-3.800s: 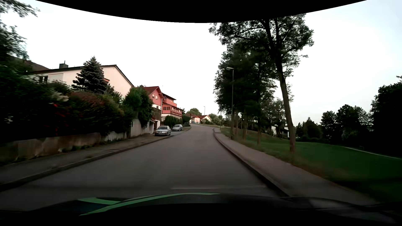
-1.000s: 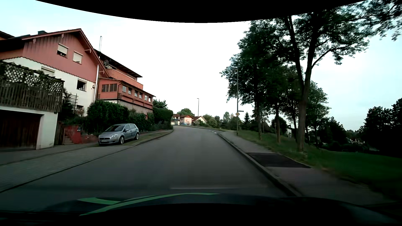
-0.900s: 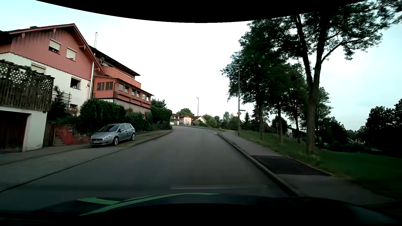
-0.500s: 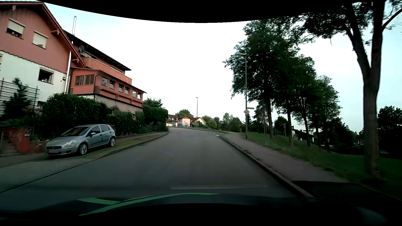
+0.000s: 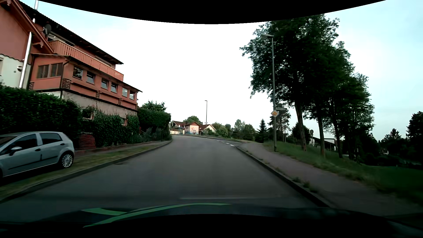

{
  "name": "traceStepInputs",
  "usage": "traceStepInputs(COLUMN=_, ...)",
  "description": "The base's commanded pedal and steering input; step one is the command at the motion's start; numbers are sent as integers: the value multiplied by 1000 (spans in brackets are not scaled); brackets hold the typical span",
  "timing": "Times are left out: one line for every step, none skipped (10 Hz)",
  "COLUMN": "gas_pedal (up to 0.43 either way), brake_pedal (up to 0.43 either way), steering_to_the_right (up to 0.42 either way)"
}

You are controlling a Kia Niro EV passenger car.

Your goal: Follow the waypoints while adhering to traffic rules and regulations

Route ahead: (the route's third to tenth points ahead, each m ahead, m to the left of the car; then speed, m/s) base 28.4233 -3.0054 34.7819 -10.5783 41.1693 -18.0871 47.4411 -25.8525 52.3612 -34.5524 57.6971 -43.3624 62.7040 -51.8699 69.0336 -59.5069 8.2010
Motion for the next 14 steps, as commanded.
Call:
traceStepInputs(gas_pedal=0, brake_pedal=0, steering_to_the_right=3)
traceStepInputs(gas_pedal=0, brake_pedal=0, steering_to_the_right=3)
traceStepInputs(gas_pedal=0, brake_pedal=0, steering_to_the_right=3)
traceStepInputs(gas_pedal=0, brake_pedal=0, steering_to_the_right=3)
traceStepInputs(gas_pedal=0, brake_pedal=0, steering_to_the_right=4)
traceStepInputs(gas_pedal=0, brake_pedal=0, steering_to_the_right=4)
traceStepInputs(gas_pedal=0, brake_pedal=0, steering_to_the_right=4)
traceStepInputs(gas_pedal=0, brake_pedal=0, steering_to_the_right=4)
traceStepInputs(gas_pedal=39, brake_pedal=0, steering_to_the_right=4)
traceStepInputs(gas_pedal=59, brake_pedal=0, steering_to_the_right=4)
traceStepInputs(gas_pedal=87, brake_pedal=0, steering_to_the_right=4)
traceStepInputs(gas_pedal=110, brake_pedal=0, steering_to_the_right=4)
traceStepInputs(gas_pedal=110, brake_pedal=0, steering_to_the_right=5)
traceStepInputs(gas_pedal=110, brake_pedal=0, steering_to_the_right=6)
